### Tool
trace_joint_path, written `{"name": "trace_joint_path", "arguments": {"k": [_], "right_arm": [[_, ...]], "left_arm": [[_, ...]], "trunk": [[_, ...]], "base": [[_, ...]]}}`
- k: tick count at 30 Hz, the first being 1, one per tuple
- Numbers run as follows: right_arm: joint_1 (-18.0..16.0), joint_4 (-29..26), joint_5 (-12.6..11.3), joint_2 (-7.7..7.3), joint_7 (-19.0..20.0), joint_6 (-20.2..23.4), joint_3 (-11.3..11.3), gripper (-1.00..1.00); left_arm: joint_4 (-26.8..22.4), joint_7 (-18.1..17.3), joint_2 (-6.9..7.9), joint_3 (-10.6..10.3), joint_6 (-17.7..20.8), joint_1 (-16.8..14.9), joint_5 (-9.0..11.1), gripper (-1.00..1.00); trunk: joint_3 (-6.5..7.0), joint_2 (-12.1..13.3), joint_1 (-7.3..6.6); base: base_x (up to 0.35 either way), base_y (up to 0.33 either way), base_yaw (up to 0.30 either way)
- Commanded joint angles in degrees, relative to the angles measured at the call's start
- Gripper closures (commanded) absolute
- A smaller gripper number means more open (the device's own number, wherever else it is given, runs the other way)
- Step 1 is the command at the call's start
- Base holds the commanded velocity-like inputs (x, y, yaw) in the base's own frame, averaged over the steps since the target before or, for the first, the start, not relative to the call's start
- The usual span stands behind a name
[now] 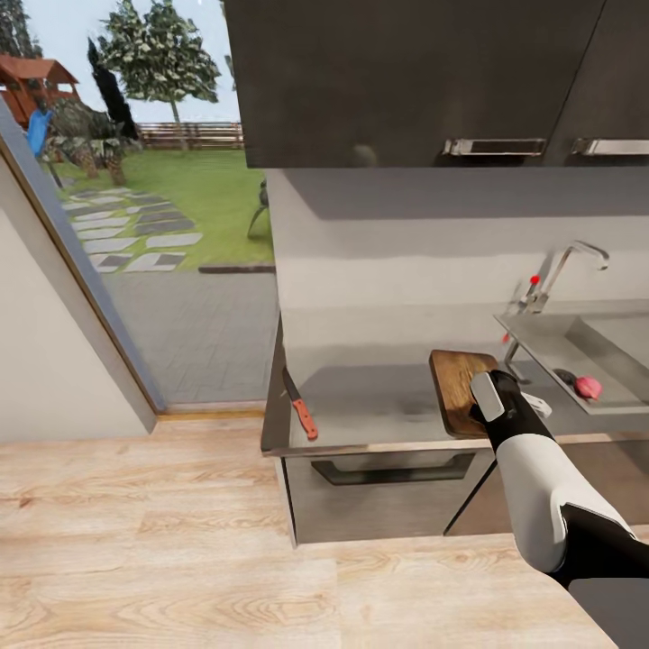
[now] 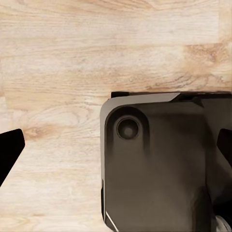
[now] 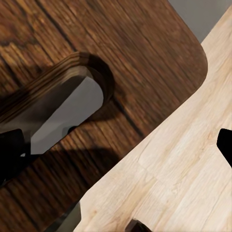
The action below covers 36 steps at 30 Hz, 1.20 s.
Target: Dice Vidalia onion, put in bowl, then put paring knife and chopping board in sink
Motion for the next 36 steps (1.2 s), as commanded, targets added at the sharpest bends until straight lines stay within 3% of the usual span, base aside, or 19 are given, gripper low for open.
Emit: {"name": "trace_joint_path", "arguments": {"k": [1, 36], "right_arm": [[-0.04, -0.07, -0.51, -0.01, -0.41, 0.2, 0.06, -1.0], [-0.04, -0.07, -0.78, 0.42, -0.24, 0.29, 0.06, -1.0]], "left_arm": [[-0.04, -0.01, 0.01, -0.01, -0.12, 0.0, 0.0, -1.0], [-0.04, -0.01, 0.01, 0.0, -0.12, 0.0, 0.04, -1.0]], "trunk": [[-0.11, -0.08, 0.02], [-0.23, -0.08, 0.02]], "base": [[0.0, 0.0, 0.0], [0.0, 0.0, 0.0]]}}
